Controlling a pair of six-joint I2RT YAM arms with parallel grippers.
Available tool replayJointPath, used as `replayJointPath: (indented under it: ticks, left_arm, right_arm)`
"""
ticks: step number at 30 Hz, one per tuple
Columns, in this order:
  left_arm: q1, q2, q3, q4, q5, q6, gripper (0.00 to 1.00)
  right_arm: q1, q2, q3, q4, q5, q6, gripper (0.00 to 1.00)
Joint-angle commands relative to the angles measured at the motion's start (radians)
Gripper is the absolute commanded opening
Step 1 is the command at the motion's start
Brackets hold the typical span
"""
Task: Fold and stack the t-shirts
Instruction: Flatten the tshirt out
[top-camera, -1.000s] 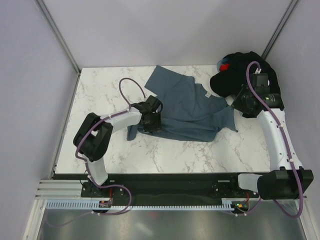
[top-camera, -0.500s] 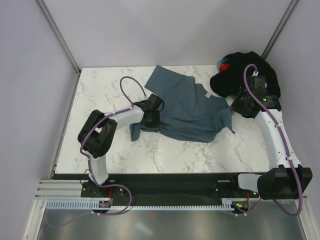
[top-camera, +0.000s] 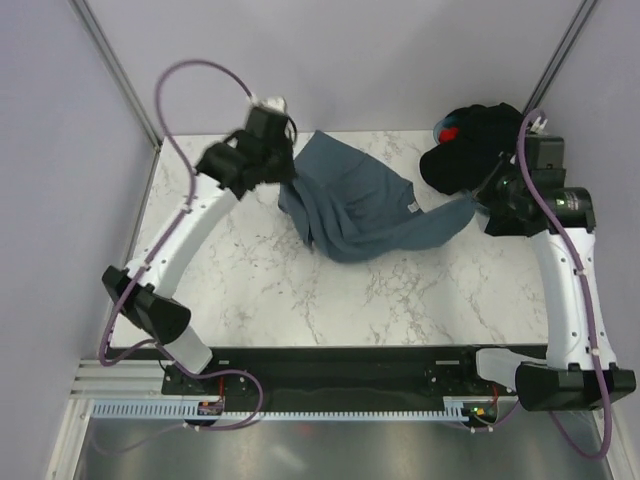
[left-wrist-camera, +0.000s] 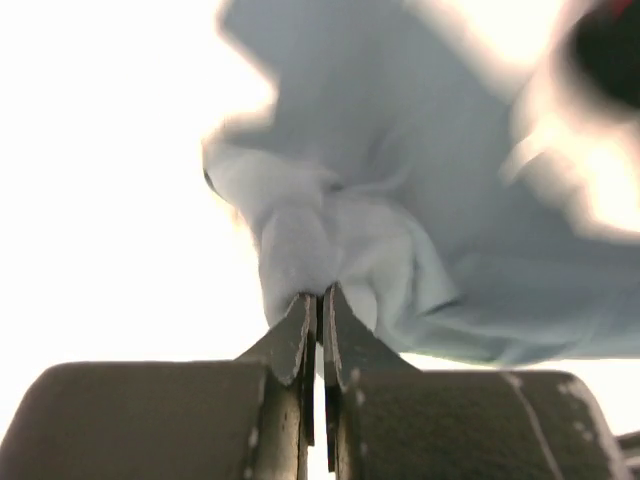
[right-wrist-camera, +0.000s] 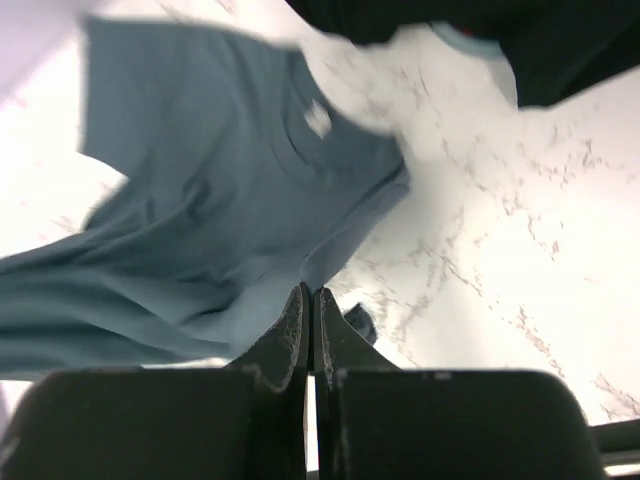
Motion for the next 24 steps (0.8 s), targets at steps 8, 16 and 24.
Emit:
replayJointPath:
  ticks: [8,16,24]
  left_arm:
    - [0.235,0.358,0.599,-0.26,0.201,0.266,0.18]
    - [0.194,0.612,0.385,-0.283,0.137,0.231,0.52]
    - [0.187,0.319,-0.056,0.01,0.115,0.123,0.5]
  right_arm:
    - [0.001,-0.031,0.167,-0.102,0.092,0.015,0.0]
    - [0.001,-0.015,-0.067,-0.005,-0.002,0.015,0.0]
    - [0.001,0.005,-0.11,0.055,-0.066,0.029,0.0]
